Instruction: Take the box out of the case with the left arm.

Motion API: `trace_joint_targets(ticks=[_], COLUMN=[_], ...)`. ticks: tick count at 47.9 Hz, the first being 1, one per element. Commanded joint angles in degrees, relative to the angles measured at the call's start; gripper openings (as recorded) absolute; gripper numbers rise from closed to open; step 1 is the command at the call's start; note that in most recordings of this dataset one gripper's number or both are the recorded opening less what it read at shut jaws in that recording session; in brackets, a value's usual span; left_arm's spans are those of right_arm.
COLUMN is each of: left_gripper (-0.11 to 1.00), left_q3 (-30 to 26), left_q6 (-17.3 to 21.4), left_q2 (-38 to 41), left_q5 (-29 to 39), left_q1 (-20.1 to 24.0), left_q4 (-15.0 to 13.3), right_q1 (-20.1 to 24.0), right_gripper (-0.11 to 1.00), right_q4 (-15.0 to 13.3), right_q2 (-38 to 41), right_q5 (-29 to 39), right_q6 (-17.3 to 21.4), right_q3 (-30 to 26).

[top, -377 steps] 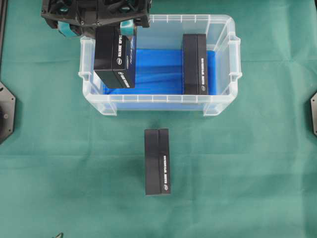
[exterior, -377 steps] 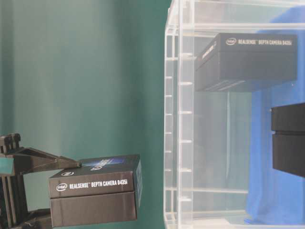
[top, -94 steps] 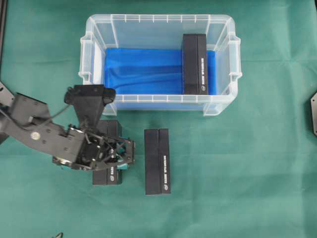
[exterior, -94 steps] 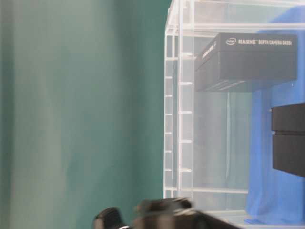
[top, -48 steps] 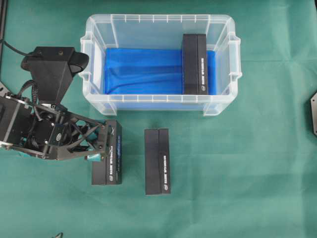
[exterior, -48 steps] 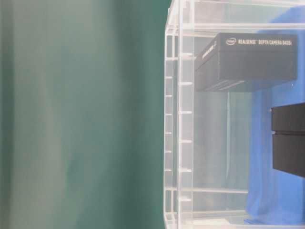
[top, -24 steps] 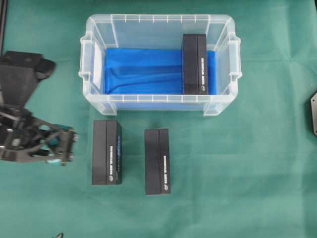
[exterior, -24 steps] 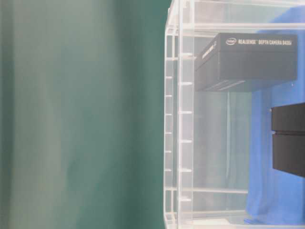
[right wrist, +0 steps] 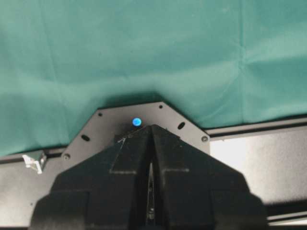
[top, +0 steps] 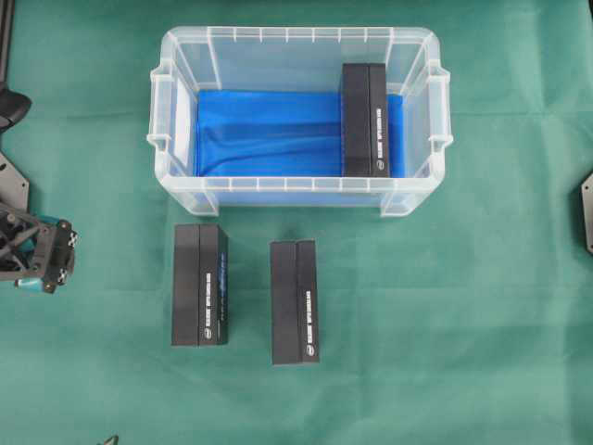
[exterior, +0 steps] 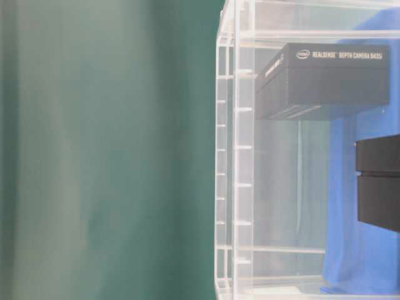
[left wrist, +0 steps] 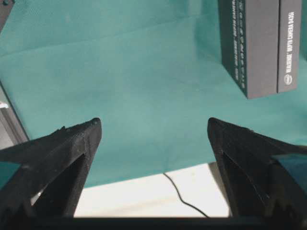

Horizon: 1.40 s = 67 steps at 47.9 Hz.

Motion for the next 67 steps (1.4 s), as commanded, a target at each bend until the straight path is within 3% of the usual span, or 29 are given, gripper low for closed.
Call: trace_joint_targets(ticks=[1,8,13,31,39,44,67], left_gripper=[0.98,0.98,0.98,0.98,0.98,0.98,0.98], left_q3=[-0.9,-0.7,-0.4,-0.3,-0.4,-0.5,-0.8], left_q6=[0.2,1.6,4.8,27.1,33.8,35.2,35.0], left_q2=[-0.2,-0.8,-1.7,-3.0,-3.0,-2.9,-2.5], left_q5=[0.1,0.4,1.0,1.6,1.6,1.6,1.5], left_q1=[0.8,3.9,8.0,30.5,38.0,39.6,39.8], left_q4=[0.3,0.4,0.4,0.4,0.0,-0.2,-0.5], right_q1=[-0.1,-0.1,-0.1,-0.1,-0.1,-0.1,-0.1], right_gripper=[0.00,0.00,0.00,0.00,0.00,0.00,0.00], right_q4=[-0.1,-0.2,-0.2,-0.2,-0.2,-0.2,-0.2], right_q2=[0.1,0.1,0.1,0.1,0.1,0.1,0.1], right_q5=[0.0,0.0,0.1,0.1,0.0,0.1,0.1], right_q6=[0.1,0.1,0.2,0.2,0.2,0.2,0.2], right_q3=[-1.2,-1.2,-1.2,-1.2,-1.2,-1.2,-1.2])
